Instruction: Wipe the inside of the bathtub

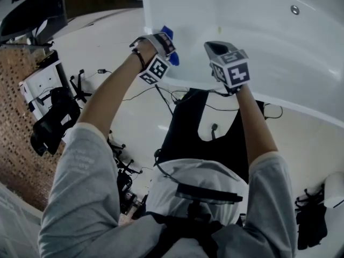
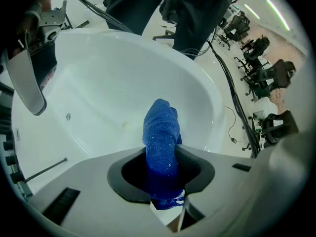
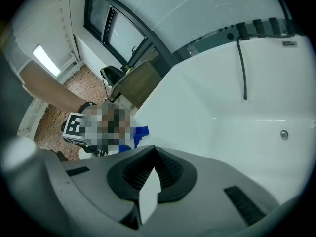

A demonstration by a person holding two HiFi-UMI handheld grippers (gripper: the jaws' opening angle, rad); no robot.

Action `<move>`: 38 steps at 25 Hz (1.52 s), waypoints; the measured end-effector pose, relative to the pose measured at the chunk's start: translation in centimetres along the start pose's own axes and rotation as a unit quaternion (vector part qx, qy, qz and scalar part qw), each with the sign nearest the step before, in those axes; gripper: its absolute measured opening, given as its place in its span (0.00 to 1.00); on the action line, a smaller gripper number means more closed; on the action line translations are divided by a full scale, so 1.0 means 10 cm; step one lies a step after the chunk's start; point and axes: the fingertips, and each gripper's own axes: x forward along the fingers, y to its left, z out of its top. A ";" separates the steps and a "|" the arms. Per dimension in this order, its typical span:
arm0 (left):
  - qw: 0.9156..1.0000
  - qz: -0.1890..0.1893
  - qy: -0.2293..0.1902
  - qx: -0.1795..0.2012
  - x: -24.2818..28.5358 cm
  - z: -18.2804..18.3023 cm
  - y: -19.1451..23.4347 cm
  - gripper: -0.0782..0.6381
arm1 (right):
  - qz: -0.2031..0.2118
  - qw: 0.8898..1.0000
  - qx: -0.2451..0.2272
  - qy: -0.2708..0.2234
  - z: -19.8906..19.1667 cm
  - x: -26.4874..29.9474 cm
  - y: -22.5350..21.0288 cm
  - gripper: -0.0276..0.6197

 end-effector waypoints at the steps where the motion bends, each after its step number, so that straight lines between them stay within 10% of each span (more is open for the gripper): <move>1: 1.000 -0.009 0.001 0.004 0.03 0.00 -0.01 0.29 | -0.001 1.000 -0.008 0.000 -0.01 0.02 -0.04 0.06; 17: 0.995 -0.091 0.021 0.047 0.48 0.02 0.18 0.28 | -0.006 0.997 -0.070 0.026 -0.26 0.33 -0.53 0.06; 38: 0.996 -0.084 -0.003 -0.014 1.35 0.18 0.78 0.28 | -0.057 0.993 -0.067 0.074 -0.87 0.71 -1.55 0.06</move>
